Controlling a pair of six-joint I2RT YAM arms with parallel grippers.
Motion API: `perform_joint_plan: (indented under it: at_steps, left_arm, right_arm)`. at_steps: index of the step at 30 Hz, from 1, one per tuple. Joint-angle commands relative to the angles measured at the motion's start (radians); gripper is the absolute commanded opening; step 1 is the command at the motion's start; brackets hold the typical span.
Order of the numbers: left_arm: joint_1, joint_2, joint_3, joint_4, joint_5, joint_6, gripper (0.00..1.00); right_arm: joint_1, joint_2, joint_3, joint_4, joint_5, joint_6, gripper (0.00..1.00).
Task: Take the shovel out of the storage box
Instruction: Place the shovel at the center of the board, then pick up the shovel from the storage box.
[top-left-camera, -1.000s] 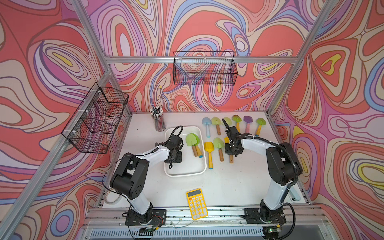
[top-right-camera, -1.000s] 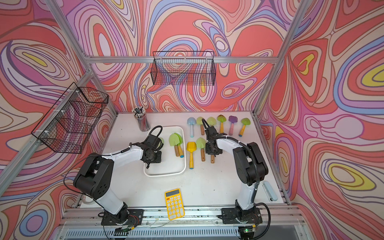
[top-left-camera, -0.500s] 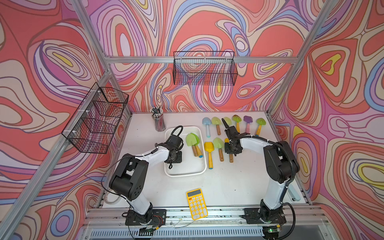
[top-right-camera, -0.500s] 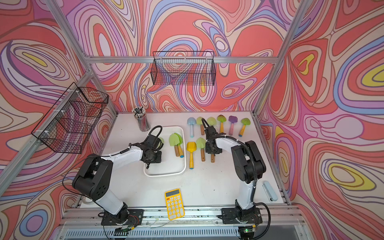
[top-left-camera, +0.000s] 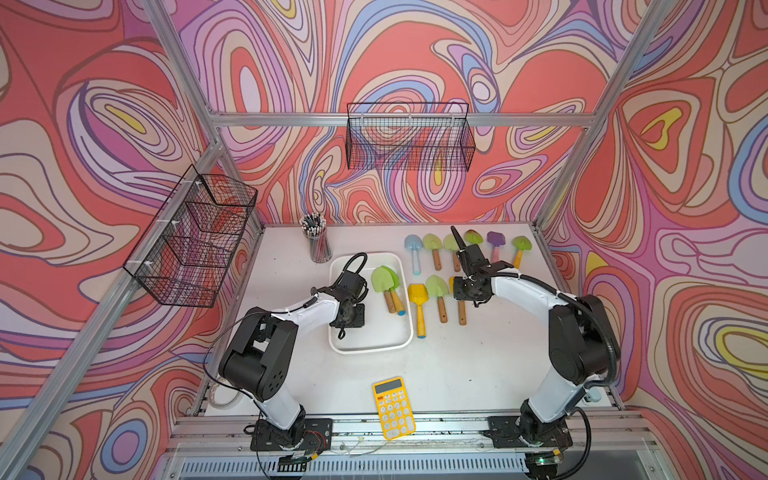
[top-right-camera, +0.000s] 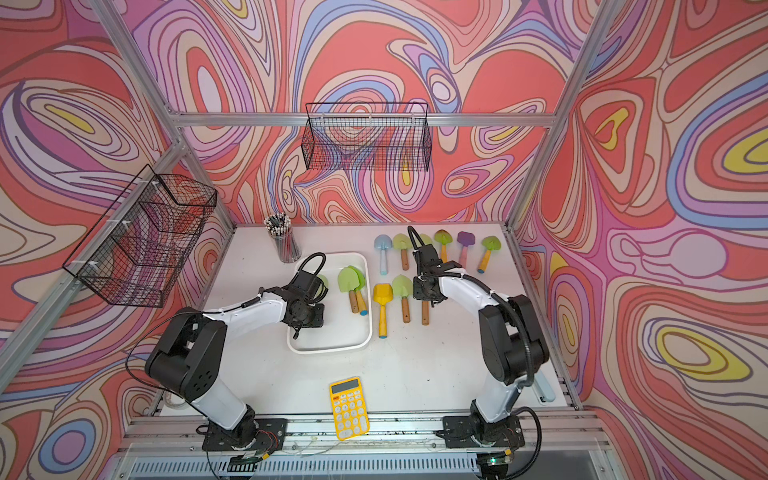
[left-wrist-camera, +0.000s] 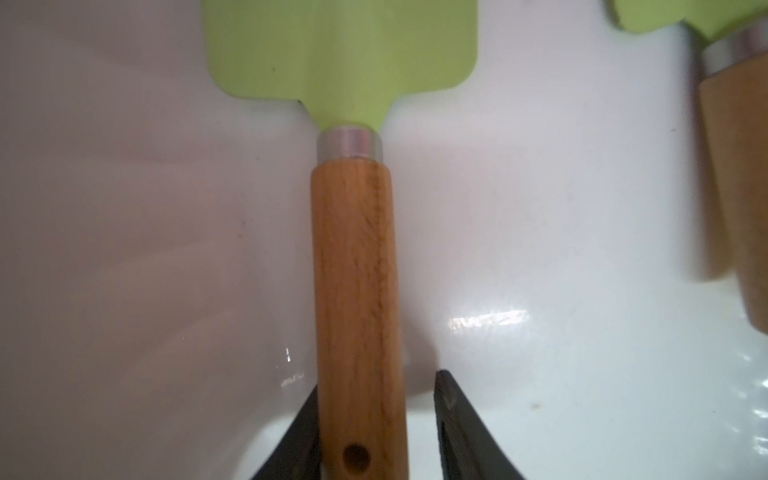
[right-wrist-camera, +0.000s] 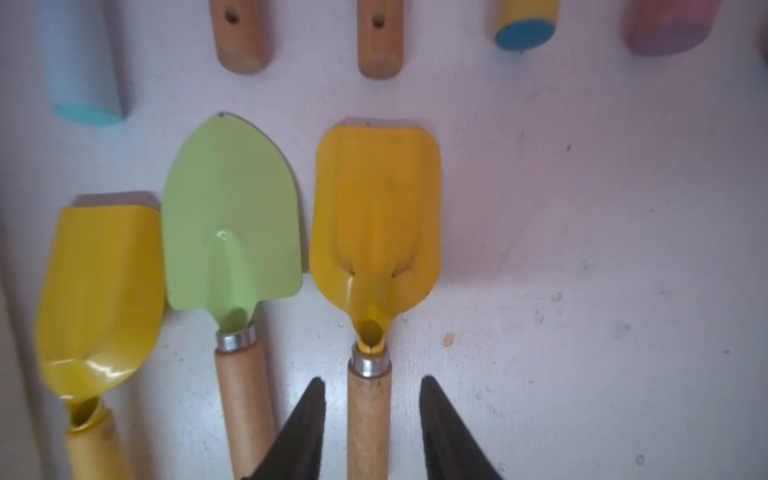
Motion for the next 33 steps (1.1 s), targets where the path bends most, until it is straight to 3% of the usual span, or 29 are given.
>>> perform_joint_plan:
  at_steps: [1,12,19,21,27,33]
  left_arm:
    - [-0.003,0.025,0.021,-0.004,-0.036,0.006,0.40]
    - [-0.002,0.054,0.062,0.008,-0.082,-0.023,0.30]
    - [-0.001,0.047,0.064,-0.005,-0.082,-0.026,0.02]
    - [-0.001,0.027,0.062,-0.012,-0.074,-0.029,0.00]
    - [-0.002,-0.128,0.027,0.016,0.033,-0.046,0.00]
    - [-0.002,-0.255,0.011,0.104,0.289,-0.095,0.00]
  right_arm:
    - [-0.003,-0.046,0.014,0.000,-0.019,0.011,0.40]
    - [0.001,-0.067,-0.042,0.038,-0.066,0.015,0.39]
    - [0.005,-0.072,-0.050,0.054,-0.088,0.013,0.35]
    - [0.010,-0.081,-0.053,0.065,-0.099,0.014,0.35]
    - [0.013,-0.172,-0.105,0.193,-0.277,0.064,0.36]
    - [0.023,-0.213,-0.158,0.396,-0.557,0.136,0.43]
